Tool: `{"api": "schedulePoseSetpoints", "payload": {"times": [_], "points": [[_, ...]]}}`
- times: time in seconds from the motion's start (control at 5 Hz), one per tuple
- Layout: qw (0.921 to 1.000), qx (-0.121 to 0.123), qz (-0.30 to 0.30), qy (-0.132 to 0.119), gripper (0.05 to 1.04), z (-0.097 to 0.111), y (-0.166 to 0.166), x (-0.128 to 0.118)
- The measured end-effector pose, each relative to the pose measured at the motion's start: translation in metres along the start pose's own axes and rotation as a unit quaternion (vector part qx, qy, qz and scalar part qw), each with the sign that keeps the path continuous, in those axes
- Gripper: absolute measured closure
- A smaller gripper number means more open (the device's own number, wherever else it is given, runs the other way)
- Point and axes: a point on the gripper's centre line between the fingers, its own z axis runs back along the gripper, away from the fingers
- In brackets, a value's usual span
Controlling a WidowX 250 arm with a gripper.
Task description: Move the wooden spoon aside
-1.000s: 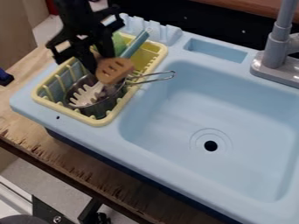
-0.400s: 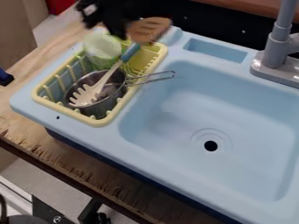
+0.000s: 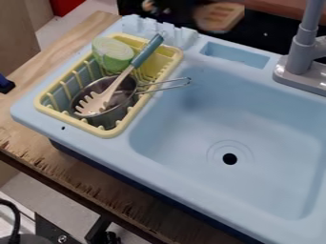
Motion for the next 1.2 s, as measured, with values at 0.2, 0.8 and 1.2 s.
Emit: {"api": "schedulePoseSetpoints", "payload": {"times": [0.2, 0.8, 1.2], "points": [[0.999, 0.014, -0.042, -0.002, 0.784, -0.016, -0.009, -0.02], [0.9981, 0.041, -0.043, -0.018, 0.784, -0.058, -0.023, -0.041], [0.9977, 0.04, -0.051, -0.023, 0.722, -0.065, -0.025, -0.043]]}}
